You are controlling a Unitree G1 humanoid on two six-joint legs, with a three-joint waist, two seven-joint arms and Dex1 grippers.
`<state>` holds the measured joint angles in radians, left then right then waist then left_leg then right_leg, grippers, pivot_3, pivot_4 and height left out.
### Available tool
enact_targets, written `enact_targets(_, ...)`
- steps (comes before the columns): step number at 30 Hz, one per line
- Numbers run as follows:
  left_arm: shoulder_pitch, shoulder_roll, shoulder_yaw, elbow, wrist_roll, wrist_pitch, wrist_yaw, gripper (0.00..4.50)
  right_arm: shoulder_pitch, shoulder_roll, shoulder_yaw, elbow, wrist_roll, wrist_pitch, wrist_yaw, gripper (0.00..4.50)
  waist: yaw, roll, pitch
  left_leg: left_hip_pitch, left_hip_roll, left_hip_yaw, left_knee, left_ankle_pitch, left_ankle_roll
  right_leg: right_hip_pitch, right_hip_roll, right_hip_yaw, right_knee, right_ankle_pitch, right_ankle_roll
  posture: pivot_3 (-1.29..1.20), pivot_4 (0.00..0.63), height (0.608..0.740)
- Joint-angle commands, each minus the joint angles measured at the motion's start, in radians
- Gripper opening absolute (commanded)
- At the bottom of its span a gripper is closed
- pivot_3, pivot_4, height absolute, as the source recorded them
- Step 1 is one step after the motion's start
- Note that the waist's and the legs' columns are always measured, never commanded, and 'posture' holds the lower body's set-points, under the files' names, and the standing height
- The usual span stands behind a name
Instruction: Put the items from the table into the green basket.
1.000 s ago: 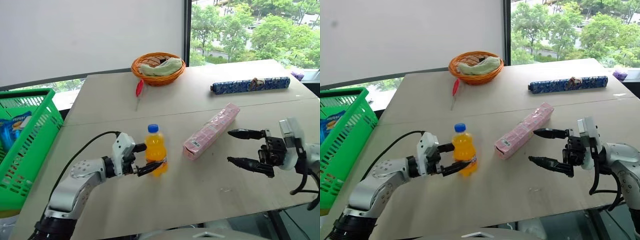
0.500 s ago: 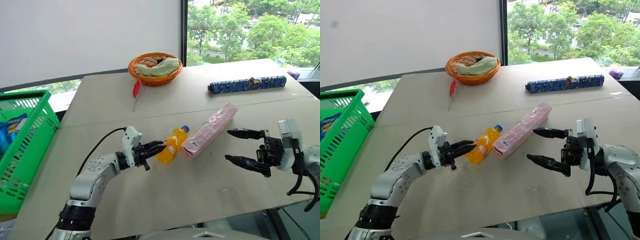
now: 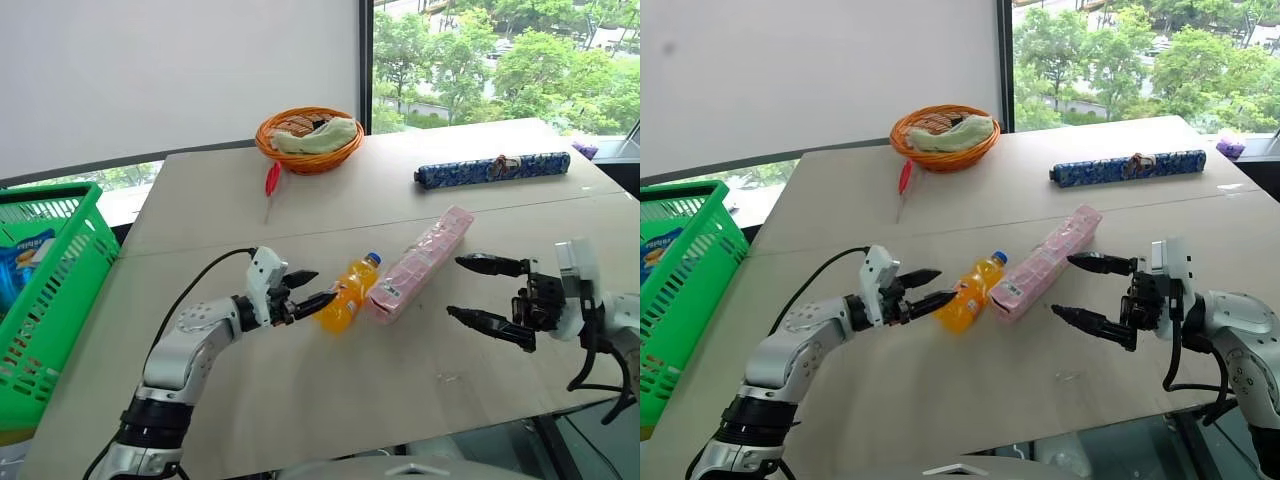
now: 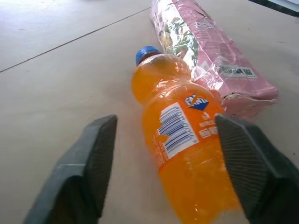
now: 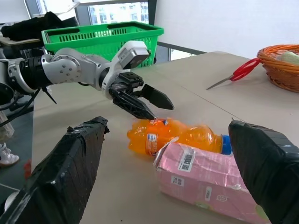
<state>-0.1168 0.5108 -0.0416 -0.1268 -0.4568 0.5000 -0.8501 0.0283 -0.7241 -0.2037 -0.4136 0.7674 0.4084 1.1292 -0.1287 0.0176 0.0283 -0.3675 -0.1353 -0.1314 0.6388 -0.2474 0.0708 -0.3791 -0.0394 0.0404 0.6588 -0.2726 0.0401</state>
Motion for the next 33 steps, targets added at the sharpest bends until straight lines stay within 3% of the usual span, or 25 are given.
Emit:
enact_targets(1, -0.005, 0.009, -0.039, 0.013, 0.014, 0.078, 0.01, 4.37, -0.01, 0.003, -0.016, -0.016, 0.003, -0.022, -0.001, 4.5, -0.002, 0.0, -0.001, 0.0, 0.0, 0.0, 0.0, 0.0, 0.0, 0.0, 0.0, 0.0, 0.0, 0.0, 0.0, -0.31, 0.0, 0.74)
enact_targets(9, -0.04, 0.016, -0.095, -0.003, -0.011, 0.245, 0.025, 4.37, -0.005, 0.007, -0.016, -0.016, -0.012, -0.03, -0.003, 4.5, -0.017, 0.002, -0.004, 0.0, 0.0, 0.0, 0.001, 0.0, 0.0, 0.001, 0.0, 0.0, 0.0, -0.002, 0.004, -0.32, 0.0, 0.74)
enact_targets(16, -0.061, 0.003, -0.113, 0.012, 0.019, 0.283, 0.079, 4.37, 0.012, -0.006, -0.015, -0.02, -0.015, -0.025, 0.001, 4.5, -0.032, 0.002, -0.004, 0.0, 0.0, 0.0, 0.002, 0.0, 0.0, 0.001, 0.0, 0.0, 0.002, -0.002, 0.005, -0.33, 0.0, 0.74)
enact_targets(17, -0.062, 0.003, -0.114, 0.016, 0.025, 0.283, 0.086, 3.87, 0.014, -0.007, -0.013, -0.02, -0.016, -0.024, 0.002, 4.5, -0.031, 0.002, -0.004, 0.0, 0.0, 0.0, 0.002, 0.0, 0.0, 0.001, 0.0, 0.0, 0.002, -0.002, 0.005, -0.33, 0.0, 0.74)
enact_targets(20, -0.063, -0.005, -0.104, 0.02, 0.018, 0.277, 0.093, 3.16, 0.012, -0.009, -0.008, -0.018, -0.019, -0.026, 0.004, 4.5, -0.03, 0.002, -0.004, 0.0, 0.0, 0.0, 0.003, 0.0, 0.0, 0.001, 0.0, 0.0, 0.002, -0.002, 0.005, -0.32, 0.0, 0.74)
enact_targets(33, -0.068, -0.028, 0.029, 0.072, 0.028, 0.136, 0.165, 3.16, -0.02, -0.008, 0.013, -0.009, -0.015, -0.023, 0.013, 4.5, -0.028, 0.0, -0.002, -0.002, 0.0, 0.0, 0.006, 0.0, 0.0, 0.0, 0.001, 0.0, 0.002, -0.001, 0.007, -0.29, 0.0, 0.74)
